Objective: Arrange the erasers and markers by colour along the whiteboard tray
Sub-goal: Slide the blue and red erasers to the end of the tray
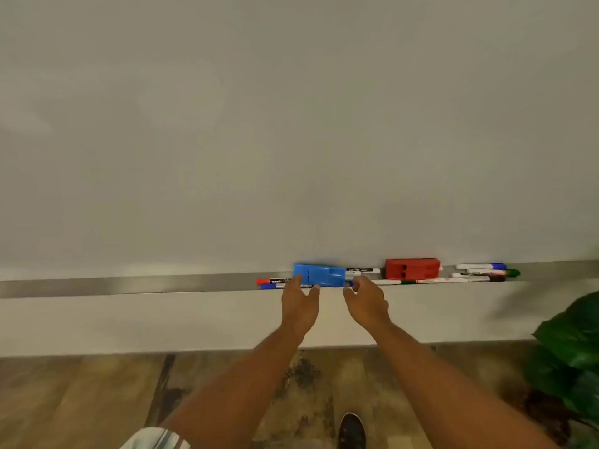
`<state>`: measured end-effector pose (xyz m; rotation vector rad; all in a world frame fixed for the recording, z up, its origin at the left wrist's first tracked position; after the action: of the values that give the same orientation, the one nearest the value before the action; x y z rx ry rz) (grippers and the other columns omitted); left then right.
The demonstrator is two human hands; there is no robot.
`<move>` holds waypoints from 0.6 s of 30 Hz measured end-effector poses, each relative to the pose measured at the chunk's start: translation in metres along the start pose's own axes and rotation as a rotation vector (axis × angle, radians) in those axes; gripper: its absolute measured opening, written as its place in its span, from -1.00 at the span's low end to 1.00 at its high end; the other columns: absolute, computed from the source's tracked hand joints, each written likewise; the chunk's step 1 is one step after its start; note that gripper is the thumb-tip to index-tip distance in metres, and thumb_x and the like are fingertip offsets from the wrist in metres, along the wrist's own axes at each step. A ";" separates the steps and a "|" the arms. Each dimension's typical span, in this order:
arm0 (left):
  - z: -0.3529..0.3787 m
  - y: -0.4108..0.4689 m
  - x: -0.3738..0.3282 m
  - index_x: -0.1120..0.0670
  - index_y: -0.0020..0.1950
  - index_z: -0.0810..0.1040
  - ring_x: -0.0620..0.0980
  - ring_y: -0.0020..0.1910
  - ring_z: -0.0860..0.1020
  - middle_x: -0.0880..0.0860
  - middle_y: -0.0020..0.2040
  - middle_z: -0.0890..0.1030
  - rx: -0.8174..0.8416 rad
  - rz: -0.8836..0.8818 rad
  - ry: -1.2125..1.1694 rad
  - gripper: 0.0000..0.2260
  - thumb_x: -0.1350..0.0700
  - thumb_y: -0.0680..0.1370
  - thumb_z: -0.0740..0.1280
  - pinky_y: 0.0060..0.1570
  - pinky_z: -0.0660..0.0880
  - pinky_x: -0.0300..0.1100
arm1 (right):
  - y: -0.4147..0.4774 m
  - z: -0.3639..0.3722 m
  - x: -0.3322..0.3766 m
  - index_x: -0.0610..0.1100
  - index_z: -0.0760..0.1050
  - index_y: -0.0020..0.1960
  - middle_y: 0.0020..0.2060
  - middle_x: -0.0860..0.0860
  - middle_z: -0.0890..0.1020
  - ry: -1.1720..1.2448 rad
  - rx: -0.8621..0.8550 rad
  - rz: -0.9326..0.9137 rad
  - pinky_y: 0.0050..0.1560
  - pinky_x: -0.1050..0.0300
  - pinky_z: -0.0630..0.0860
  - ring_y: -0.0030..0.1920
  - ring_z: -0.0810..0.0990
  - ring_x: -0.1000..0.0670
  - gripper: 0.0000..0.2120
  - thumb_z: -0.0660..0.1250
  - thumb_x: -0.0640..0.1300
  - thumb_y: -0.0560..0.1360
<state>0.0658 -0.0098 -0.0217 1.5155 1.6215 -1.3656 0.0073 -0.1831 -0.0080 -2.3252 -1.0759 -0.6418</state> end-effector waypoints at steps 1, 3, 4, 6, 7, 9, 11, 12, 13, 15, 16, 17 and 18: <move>0.003 0.006 -0.002 0.06 0.65 0.28 0.09 0.58 0.35 0.07 0.63 0.35 -0.021 -0.008 0.003 -0.47 0.06 0.70 0.33 0.56 0.36 0.03 | 0.010 0.000 -0.001 -0.04 0.47 0.04 -0.01 -0.02 0.62 0.018 0.010 0.004 0.17 -0.17 0.54 0.03 0.61 -0.12 -0.90 0.27 -0.02 0.62; 0.007 0.018 -0.004 0.09 0.63 0.29 0.09 0.54 0.40 0.08 0.60 0.38 -0.061 -0.026 0.016 -0.48 0.12 0.69 0.34 0.48 0.42 -0.05 | 0.027 0.000 0.000 -0.05 0.50 0.05 -0.01 -0.02 0.62 0.043 0.039 0.025 0.15 -0.16 0.56 0.01 0.61 -0.11 -0.89 0.26 -0.03 0.60; 0.008 0.024 -0.004 0.10 0.62 0.31 0.09 0.50 0.44 0.09 0.57 0.42 -0.091 -0.035 0.022 -0.50 0.14 0.69 0.35 0.39 0.46 -0.12 | 0.034 0.001 -0.001 -0.06 0.52 0.10 0.01 -0.02 0.62 0.055 0.066 0.041 0.15 -0.15 0.57 0.02 0.62 -0.11 -0.85 0.26 -0.03 0.60; 0.012 0.035 -0.003 0.11 0.57 0.37 0.09 0.41 0.52 0.11 0.49 0.49 -0.145 -0.076 0.006 -0.52 0.17 0.66 0.38 0.23 0.48 -0.18 | 0.050 0.004 0.000 -0.09 0.55 0.13 0.03 -0.02 0.63 0.068 0.110 0.028 0.13 -0.13 0.58 0.05 0.63 -0.12 -0.80 0.26 -0.03 0.60; 0.015 0.039 -0.004 0.11 0.54 0.41 0.08 0.37 0.54 0.10 0.44 0.52 -0.171 -0.085 -0.004 -0.54 0.17 0.65 0.41 0.21 0.49 -0.18 | 0.056 0.006 -0.001 -0.10 0.56 0.10 0.01 0.00 0.63 0.075 0.126 0.020 0.12 -0.12 0.59 0.04 0.63 -0.13 -0.81 0.26 -0.03 0.59; 0.021 0.045 -0.008 0.12 0.45 0.47 0.03 0.23 0.57 0.06 0.31 0.55 -0.212 -0.088 0.014 -0.57 0.15 0.61 0.46 0.11 0.52 -0.27 | 0.068 0.010 -0.003 -0.11 0.53 -0.06 -0.11 0.01 0.63 0.093 0.151 -0.001 0.04 -0.14 0.61 -0.05 0.63 -0.13 -0.87 0.26 -0.07 0.57; 0.024 0.045 -0.008 0.07 0.29 0.52 -0.02 0.08 0.59 0.01 0.15 0.57 -0.238 -0.081 0.048 -0.66 0.11 0.56 0.52 -0.13 0.49 -0.43 | 0.069 0.015 -0.002 -0.09 0.51 -0.13 -0.19 -0.01 0.60 0.110 0.167 -0.026 0.00 -0.15 0.62 -0.12 0.62 -0.10 -0.88 0.27 -0.11 0.56; 0.029 0.047 -0.010 0.06 0.21 0.53 -0.01 0.02 0.62 0.02 0.09 0.60 -0.241 -0.072 0.063 -0.69 0.09 0.54 0.54 -0.19 0.50 -0.42 | 0.071 0.017 -0.003 -0.09 0.53 -0.11 -0.18 -0.01 0.62 0.116 0.171 -0.041 0.00 -0.15 0.63 -0.12 0.62 -0.09 -0.89 0.27 -0.12 0.57; 0.034 0.048 -0.011 0.07 0.18 0.55 0.02 0.00 0.64 0.04 0.06 0.62 -0.243 -0.064 0.079 -0.68 0.07 0.52 0.57 -0.16 0.56 -0.37 | 0.074 0.017 -0.004 -0.09 0.56 -0.07 -0.15 -0.02 0.63 0.122 0.172 -0.048 0.00 -0.15 0.64 -0.11 0.63 -0.08 -0.88 0.26 -0.14 0.58; 0.041 0.049 -0.012 0.09 0.24 0.54 0.03 0.02 0.64 0.06 0.06 0.62 -0.244 -0.069 0.099 -0.58 0.03 0.48 0.60 0.03 0.67 -0.16 | 0.080 0.019 -0.007 -0.09 0.60 0.01 -0.10 -0.02 0.64 0.131 0.169 -0.045 -0.01 -0.11 0.64 -0.10 0.63 -0.06 -0.83 0.23 -0.18 0.60; 0.044 0.050 -0.010 0.09 0.30 0.51 0.01 0.04 0.63 0.03 0.09 0.61 -0.256 -0.079 0.111 -0.51 0.01 0.47 0.61 0.11 0.66 -0.11 | 0.083 0.020 -0.009 -0.09 0.60 0.01 -0.10 -0.01 0.64 0.139 0.167 -0.044 -0.04 -0.07 0.64 -0.12 0.62 -0.04 -0.81 0.21 -0.20 0.60; 0.045 0.049 -0.010 0.08 0.35 0.49 -0.02 0.06 0.60 0.00 0.11 0.59 -0.272 -0.090 0.127 -0.46 0.00 0.46 0.62 0.16 0.64 -0.10 | 0.084 0.020 -0.010 -0.08 0.60 -0.01 -0.13 0.00 0.63 0.148 0.168 -0.041 -0.08 -0.03 0.62 -0.16 0.60 0.00 -0.80 0.20 -0.22 0.60; 0.046 0.048 -0.009 0.08 0.39 0.47 -0.05 0.07 0.57 -0.04 0.13 0.57 -0.284 -0.097 0.137 -0.41 -0.01 0.46 0.62 0.18 0.61 -0.10 | 0.084 0.021 -0.010 -0.07 0.59 -0.03 -0.15 0.01 0.62 0.155 0.167 -0.043 -0.13 0.02 0.60 -0.19 0.57 0.05 -0.79 0.19 -0.24 0.61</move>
<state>0.1020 -0.0615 -0.0445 1.4013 1.9048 -1.0428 0.0727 -0.2233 -0.0497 -2.0794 -1.0674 -0.7076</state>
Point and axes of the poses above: each hand's wrist, its own y-axis towards the middle knuckle, its own z-axis out of the palm, x = y × z, the point moved 7 cm from there along y, towards the middle knuckle
